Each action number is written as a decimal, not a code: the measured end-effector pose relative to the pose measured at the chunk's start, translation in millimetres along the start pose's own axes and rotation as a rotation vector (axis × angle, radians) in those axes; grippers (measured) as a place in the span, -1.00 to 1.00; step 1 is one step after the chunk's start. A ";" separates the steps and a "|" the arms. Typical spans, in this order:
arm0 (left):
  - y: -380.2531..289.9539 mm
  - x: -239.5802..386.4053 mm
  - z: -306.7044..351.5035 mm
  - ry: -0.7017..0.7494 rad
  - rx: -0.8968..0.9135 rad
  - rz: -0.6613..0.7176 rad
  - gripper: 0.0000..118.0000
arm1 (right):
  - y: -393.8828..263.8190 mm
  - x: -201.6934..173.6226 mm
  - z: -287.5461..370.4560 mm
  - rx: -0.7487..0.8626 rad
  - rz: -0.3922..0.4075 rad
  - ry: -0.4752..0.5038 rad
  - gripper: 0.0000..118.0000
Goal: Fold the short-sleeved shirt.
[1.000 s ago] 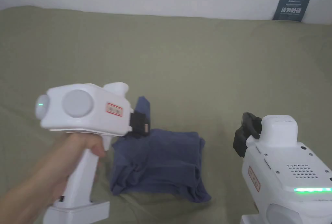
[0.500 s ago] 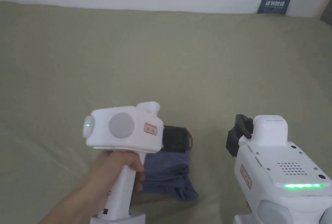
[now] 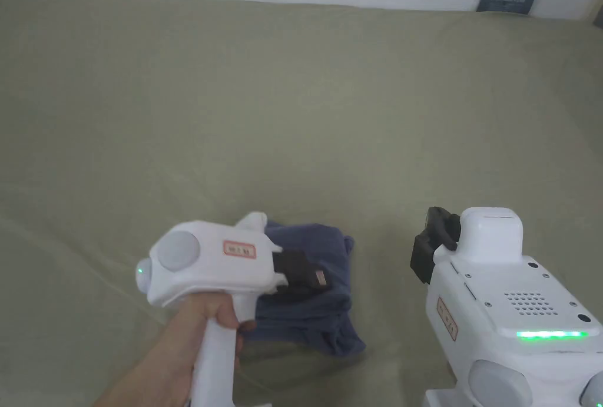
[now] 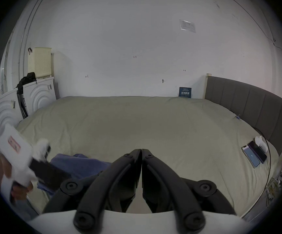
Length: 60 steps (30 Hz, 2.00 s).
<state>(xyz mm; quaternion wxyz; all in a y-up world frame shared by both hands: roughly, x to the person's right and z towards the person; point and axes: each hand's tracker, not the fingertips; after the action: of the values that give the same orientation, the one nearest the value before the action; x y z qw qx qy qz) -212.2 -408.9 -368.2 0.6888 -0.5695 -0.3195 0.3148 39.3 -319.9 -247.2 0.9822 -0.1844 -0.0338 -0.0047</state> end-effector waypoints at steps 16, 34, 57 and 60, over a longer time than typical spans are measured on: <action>-18.0 13.5 36.4 0.104 0.075 -0.144 -1.00 | -6.9 -18.8 -4.6 -0.034 0.031 0.042 -0.89; -9.7 -47.1 158.6 0.430 0.268 -0.128 -1.00 | -50.2 -93.1 -78.4 -0.561 0.057 0.206 -0.89; 23.9 -84.3 74.0 -0.111 0.004 0.051 0.31 | -50.7 -87.0 -83.4 -0.558 0.036 0.230 -0.89; 20.4 -94.1 78.5 0.020 0.037 0.055 -0.50 | -51.2 -84.0 -82.4 -0.546 0.026 0.248 -0.89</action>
<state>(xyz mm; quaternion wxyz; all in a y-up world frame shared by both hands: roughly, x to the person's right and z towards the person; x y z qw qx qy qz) -332.6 -435.0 -384.5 0.6935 -0.5684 -0.2910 0.3337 -40.3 -397.7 -311.0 0.8929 -0.4403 0.0911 -0.0235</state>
